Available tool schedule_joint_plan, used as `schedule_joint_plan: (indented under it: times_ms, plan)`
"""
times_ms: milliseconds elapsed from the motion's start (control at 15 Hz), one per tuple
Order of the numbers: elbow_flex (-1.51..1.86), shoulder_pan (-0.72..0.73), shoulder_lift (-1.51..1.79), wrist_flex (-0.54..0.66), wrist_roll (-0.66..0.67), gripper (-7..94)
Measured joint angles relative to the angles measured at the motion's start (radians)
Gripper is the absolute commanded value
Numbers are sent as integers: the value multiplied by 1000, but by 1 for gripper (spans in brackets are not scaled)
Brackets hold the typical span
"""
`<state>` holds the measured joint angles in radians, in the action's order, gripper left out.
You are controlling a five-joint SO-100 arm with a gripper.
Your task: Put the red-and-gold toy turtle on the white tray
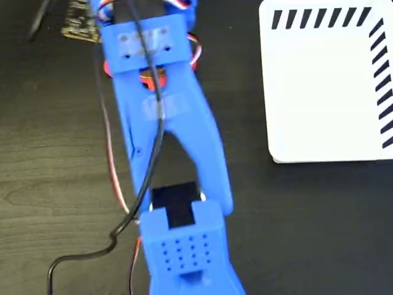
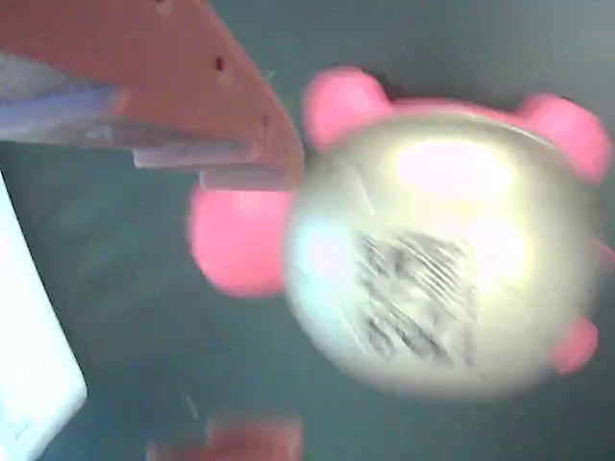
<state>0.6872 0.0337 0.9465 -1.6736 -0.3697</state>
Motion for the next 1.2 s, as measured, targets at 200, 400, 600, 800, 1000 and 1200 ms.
schedule_joint_plan:
  times_ms: [200,400,600,800,1000,1200]
  plan:
    - [-6,20,-49,-21,-17,45]
    - [-34,35,-78,-37,-58,54]
    - [-51,32,-97,-49,-80,56]
    - [-100,32,-147,-67,-80,56]
    - [-140,32,-202,-67,-69,62]
    - [-153,32,-253,-67,-69,62]
